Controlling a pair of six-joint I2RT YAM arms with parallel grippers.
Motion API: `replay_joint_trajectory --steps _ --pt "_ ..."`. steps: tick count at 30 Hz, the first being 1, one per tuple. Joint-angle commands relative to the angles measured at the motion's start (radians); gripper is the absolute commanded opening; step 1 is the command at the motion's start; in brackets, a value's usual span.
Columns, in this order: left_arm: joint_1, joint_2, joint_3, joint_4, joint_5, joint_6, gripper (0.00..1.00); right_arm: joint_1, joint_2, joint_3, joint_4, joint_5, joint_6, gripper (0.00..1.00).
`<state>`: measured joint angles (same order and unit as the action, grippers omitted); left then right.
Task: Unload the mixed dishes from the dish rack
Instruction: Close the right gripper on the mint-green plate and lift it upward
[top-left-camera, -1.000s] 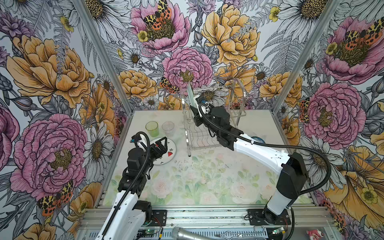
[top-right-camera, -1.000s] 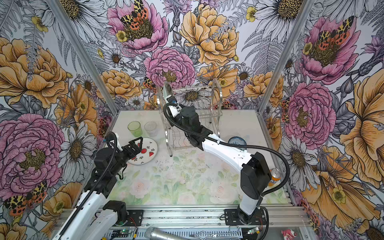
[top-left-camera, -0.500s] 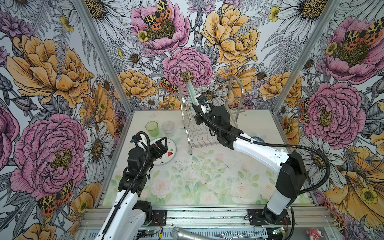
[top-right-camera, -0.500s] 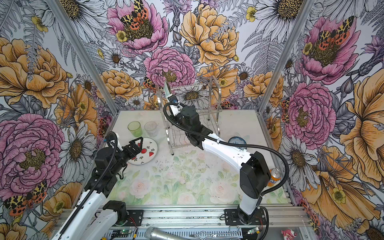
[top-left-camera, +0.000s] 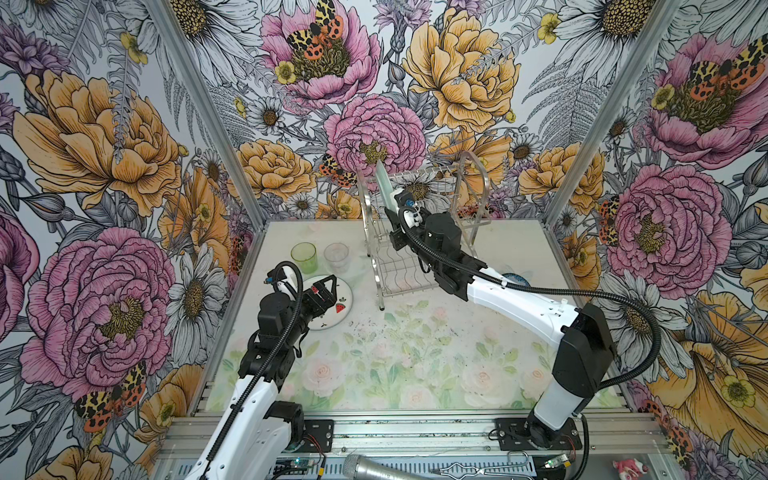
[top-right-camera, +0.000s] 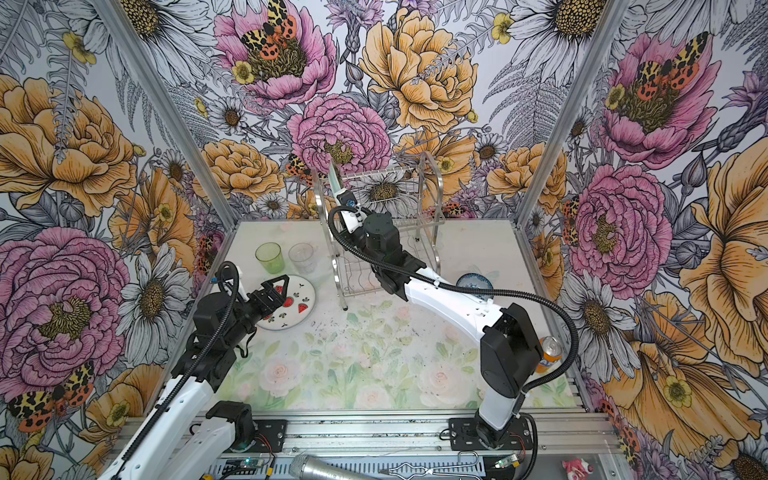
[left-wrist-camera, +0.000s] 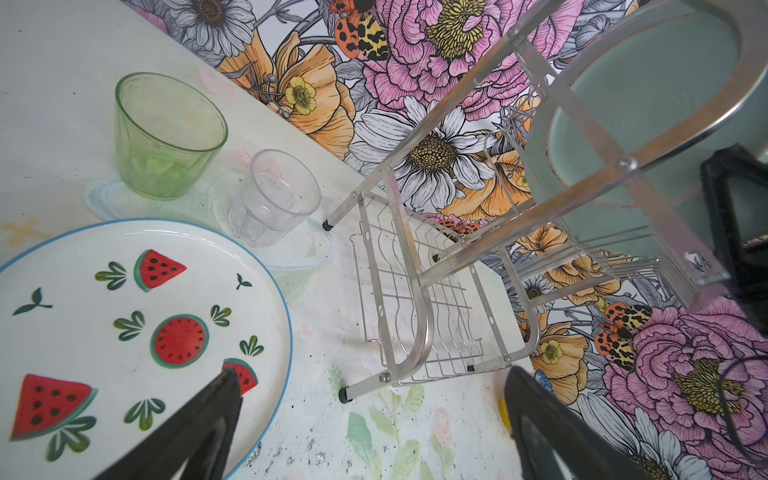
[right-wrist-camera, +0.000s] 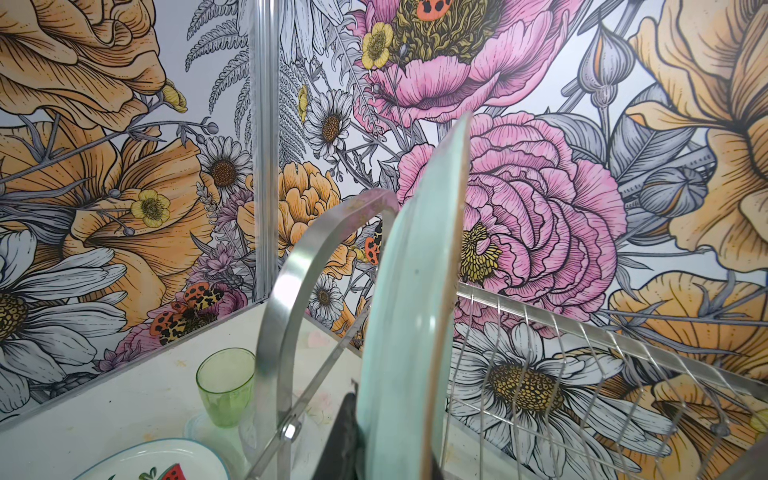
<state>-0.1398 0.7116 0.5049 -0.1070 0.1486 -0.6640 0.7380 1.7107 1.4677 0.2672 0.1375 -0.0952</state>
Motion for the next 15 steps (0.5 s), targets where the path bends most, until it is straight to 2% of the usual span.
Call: replay_joint_trajectory --steps 1,7,15 --pt "0.003 0.006 0.013 0.011 0.022 -0.003 0.99 -0.002 -0.073 -0.016 0.112 0.011 -0.008 0.0" --pt "0.005 0.02 0.019 0.009 0.029 -0.005 0.99 -0.006 -0.092 -0.038 0.193 0.051 -0.045 0.0" --pt "0.005 0.015 0.025 -0.006 0.017 0.0 0.99 -0.008 -0.095 -0.026 0.266 0.05 -0.075 0.0"
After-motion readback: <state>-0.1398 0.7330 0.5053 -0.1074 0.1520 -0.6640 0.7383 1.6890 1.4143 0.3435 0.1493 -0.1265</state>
